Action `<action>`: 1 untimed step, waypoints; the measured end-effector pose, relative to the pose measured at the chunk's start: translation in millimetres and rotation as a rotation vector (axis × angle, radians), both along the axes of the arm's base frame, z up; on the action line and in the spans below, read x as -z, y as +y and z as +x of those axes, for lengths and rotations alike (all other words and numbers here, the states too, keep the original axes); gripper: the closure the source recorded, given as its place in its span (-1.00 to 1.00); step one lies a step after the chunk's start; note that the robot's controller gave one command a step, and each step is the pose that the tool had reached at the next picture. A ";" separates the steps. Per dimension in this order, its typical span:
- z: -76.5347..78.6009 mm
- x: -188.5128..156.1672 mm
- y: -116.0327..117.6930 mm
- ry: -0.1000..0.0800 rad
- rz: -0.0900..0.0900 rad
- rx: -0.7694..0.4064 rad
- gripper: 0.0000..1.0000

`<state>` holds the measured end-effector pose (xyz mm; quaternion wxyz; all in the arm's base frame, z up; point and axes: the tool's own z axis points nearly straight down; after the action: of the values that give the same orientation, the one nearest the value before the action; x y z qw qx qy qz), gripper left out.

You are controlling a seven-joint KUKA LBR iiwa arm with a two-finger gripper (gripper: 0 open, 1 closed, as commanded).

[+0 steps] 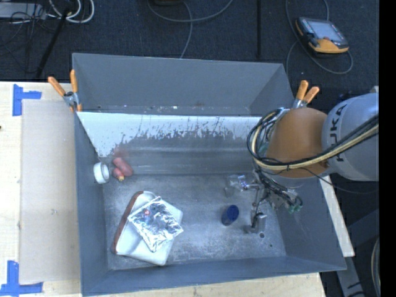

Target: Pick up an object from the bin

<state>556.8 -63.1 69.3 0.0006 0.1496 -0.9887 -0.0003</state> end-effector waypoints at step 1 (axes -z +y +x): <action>-22.2 0.2 29.7 0.003 0.002 -0.033 -1.00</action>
Offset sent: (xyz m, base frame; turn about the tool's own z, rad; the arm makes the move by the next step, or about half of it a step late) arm -0.0208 0.0271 0.0007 -0.0298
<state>534.6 -33.4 69.1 0.0021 0.1659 -0.9861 -0.0016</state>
